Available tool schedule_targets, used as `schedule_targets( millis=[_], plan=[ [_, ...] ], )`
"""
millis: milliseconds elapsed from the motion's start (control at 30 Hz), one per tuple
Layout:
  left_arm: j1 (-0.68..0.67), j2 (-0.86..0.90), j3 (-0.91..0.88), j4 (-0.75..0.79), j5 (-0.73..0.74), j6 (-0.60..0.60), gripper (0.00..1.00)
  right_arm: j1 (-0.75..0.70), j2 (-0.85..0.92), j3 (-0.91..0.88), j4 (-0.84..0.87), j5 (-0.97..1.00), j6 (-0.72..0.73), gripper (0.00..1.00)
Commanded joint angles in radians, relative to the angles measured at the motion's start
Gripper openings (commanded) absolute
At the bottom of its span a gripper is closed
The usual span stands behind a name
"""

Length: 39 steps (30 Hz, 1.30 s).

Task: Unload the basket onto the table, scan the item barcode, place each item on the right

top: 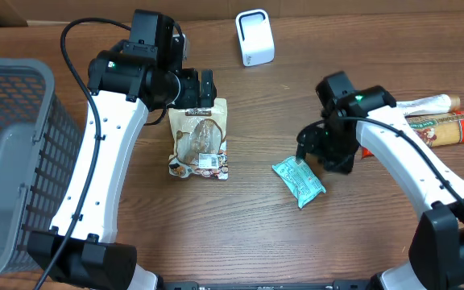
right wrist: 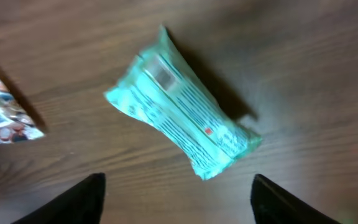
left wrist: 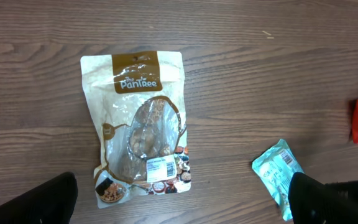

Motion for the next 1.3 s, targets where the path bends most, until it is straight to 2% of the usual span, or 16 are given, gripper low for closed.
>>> schedule_targets(
  millis=[0,267,500,633,733,1000,1200,1267],
  plan=[
    [0.003,0.009,0.005,0.002,-0.006,-0.01,0.99,-0.003,-0.002,-0.069,0.012,-0.063,0.027,0.73],
    [0.003,0.009,0.005,0.002,-0.006,-0.01,1.0,0.021,-0.002,-0.17,0.055,-0.087,0.082,0.66],
    [0.003,0.009,0.005,0.002,-0.006,-0.01,0.99,0.088,-0.002,-0.309,0.199,-0.215,0.094,0.56],
    [0.003,0.009,0.005,0.002,-0.006,-0.01,1.0,0.132,-0.002,-0.348,0.239,-0.214,0.081,0.55],
    [0.003,0.009,0.005,0.002,-0.006,-0.01,0.99,0.145,-0.002,-0.349,0.232,-0.142,0.071,0.55],
    [0.003,0.009,0.005,0.002,-0.006,-0.01,1.0,0.085,-0.002,-0.349,0.211,0.267,0.084,0.56],
    [0.003,0.009,0.005,0.002,-0.006,-0.01,1.0,-0.024,-0.002,-0.349,0.27,0.306,0.076,0.55],
    [0.003,0.009,0.005,0.002,-0.006,-0.01,0.99,-0.066,-0.002,-0.349,0.301,0.258,0.011,0.55]
  ],
)
